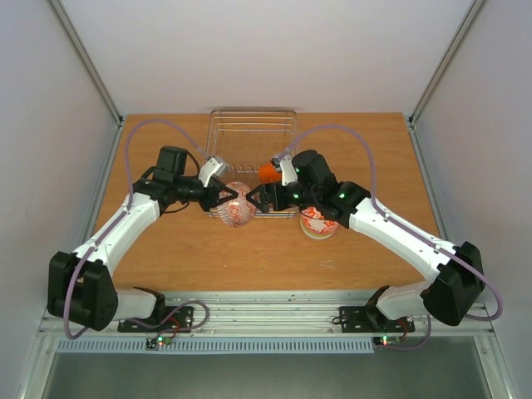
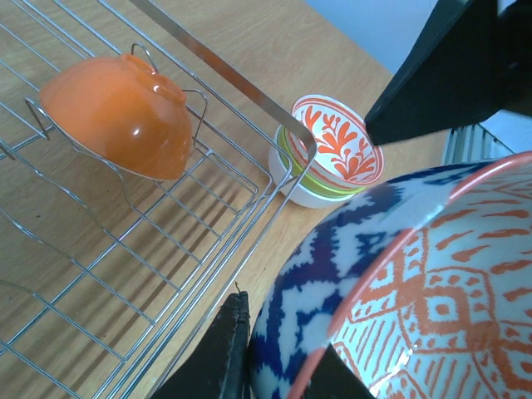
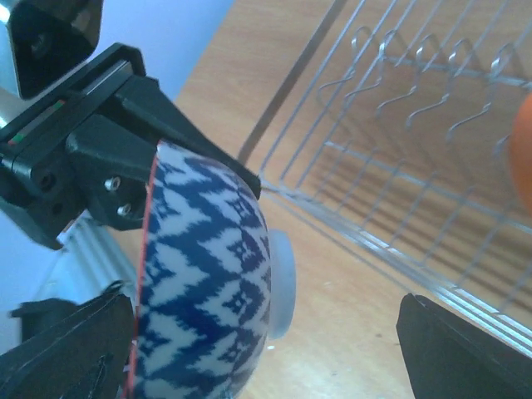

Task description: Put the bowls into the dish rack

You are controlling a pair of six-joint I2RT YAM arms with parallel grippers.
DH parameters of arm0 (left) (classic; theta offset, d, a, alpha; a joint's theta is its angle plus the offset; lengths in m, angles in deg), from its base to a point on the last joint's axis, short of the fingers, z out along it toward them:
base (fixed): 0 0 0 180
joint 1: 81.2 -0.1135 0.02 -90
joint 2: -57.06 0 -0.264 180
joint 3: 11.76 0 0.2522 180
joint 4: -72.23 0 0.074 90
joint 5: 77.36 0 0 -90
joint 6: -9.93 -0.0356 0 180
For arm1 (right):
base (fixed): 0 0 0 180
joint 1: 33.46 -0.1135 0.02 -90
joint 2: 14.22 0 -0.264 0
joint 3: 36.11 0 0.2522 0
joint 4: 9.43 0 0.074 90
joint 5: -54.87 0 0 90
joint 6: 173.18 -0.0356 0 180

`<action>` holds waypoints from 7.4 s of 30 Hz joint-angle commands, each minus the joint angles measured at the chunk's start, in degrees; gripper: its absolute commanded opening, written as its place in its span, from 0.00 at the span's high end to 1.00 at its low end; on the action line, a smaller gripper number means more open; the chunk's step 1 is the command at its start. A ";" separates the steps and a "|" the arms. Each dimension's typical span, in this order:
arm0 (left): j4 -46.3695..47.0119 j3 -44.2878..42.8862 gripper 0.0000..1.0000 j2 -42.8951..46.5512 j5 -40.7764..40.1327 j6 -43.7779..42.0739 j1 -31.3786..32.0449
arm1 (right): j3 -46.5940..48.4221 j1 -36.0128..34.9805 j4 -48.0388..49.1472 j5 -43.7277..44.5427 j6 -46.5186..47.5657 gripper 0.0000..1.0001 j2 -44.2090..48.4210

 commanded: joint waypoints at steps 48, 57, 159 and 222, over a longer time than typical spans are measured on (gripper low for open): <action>4.57 0.95 0.32 1.85 4.48 0.96 -4.92 | -1.35 2.23 13.29 -19.88 -7.73 0.99 -3.87; 7.40 2.61 0.20 6.53 -13.93 2.01 -4.92 | 11.23 1.37 -7.41 6.03 1.74 0.99 -9.16; 11.91 3.97 0.20 7.84 -42.33 5.11 -5.79 | 21.21 -7.20 -17.18 35.39 5.63 0.04 -18.91; 7.07 2.17 0.21 5.29 -22.75 4.62 -5.71 | -12.44 20.75 -27.55 25.84 -3.02 0.99 17.30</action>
